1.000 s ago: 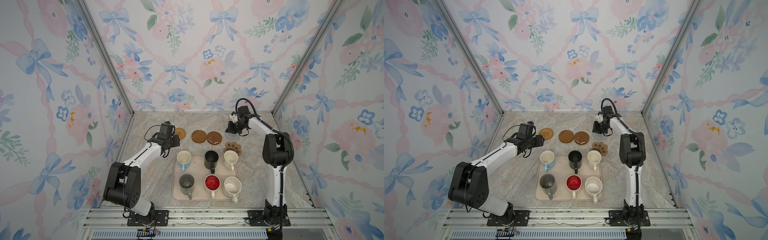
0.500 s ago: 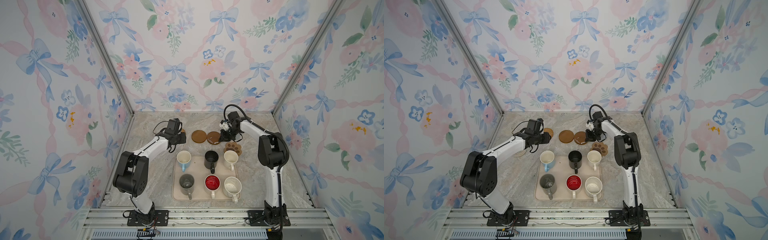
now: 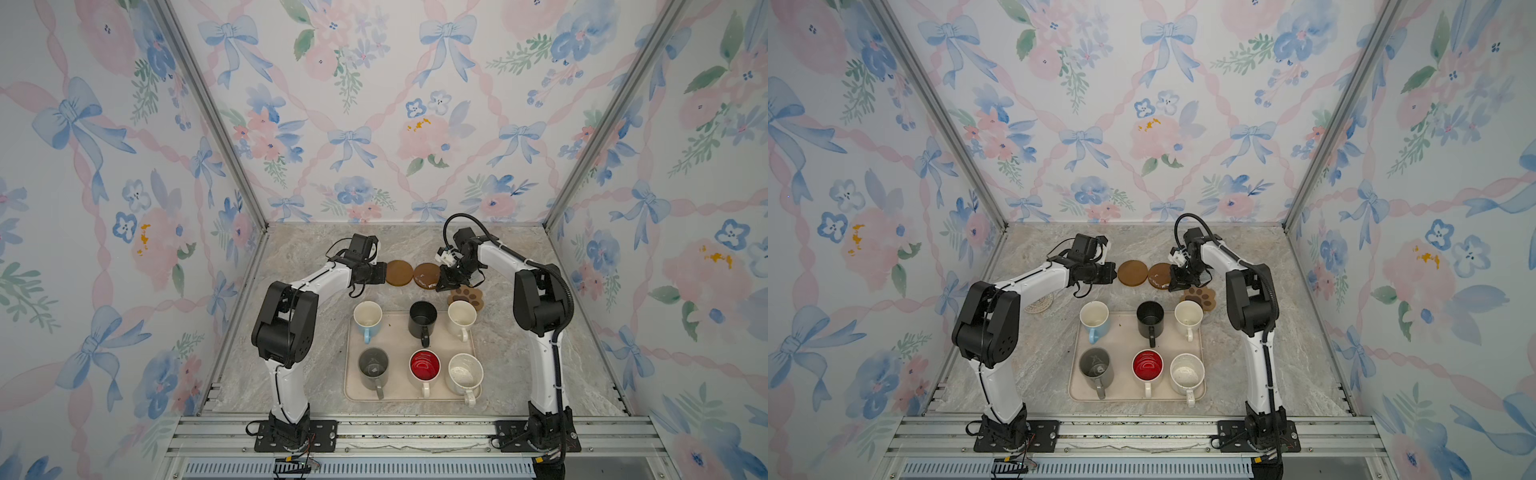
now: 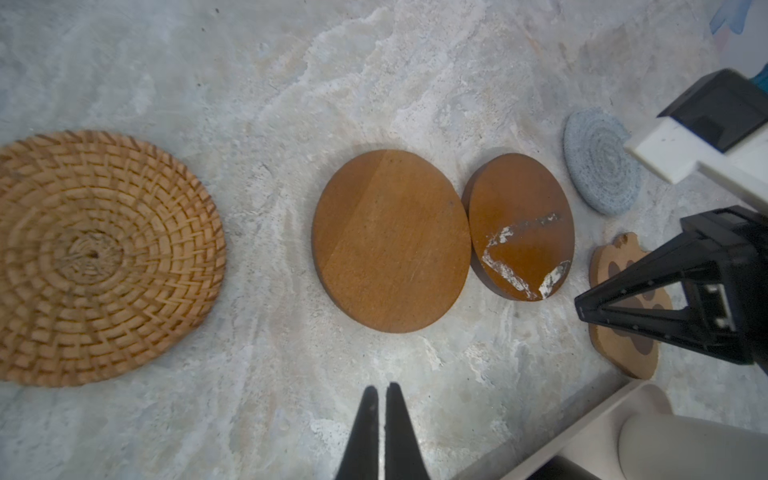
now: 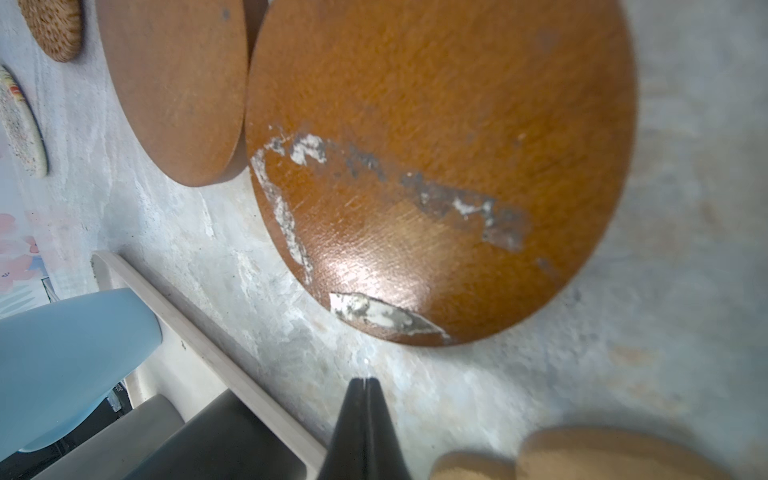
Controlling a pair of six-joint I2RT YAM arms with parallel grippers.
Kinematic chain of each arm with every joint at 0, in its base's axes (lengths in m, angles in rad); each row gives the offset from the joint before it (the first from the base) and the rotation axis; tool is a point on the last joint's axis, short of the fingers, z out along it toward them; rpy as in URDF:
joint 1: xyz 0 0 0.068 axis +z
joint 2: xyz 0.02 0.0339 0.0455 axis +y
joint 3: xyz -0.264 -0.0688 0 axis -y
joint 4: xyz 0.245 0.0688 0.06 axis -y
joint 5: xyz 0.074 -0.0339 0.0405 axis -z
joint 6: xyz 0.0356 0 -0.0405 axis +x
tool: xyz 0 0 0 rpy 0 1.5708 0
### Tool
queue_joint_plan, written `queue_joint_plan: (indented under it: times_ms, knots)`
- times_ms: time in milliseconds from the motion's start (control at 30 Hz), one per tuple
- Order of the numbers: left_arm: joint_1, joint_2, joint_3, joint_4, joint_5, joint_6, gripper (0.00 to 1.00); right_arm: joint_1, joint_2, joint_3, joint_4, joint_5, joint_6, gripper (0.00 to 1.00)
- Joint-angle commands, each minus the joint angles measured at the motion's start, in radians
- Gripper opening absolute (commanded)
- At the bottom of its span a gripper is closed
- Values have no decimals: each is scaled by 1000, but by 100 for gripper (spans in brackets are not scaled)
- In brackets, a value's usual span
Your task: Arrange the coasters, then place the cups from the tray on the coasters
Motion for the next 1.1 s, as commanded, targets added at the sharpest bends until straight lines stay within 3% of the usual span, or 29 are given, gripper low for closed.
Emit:
queue_joint_plan:
  times_ms: [0,500,1067]
  knots:
    - [-10,34,20,-12,53,21,0,12,23,28,-50,-20,-29,0]
    - [-19,164,83,-14,160,31,0,12,58,41,-42,-39,-21,0]
    - [-19,267,149,-12,164,2,0,6,101,67,14,-58,32,0]
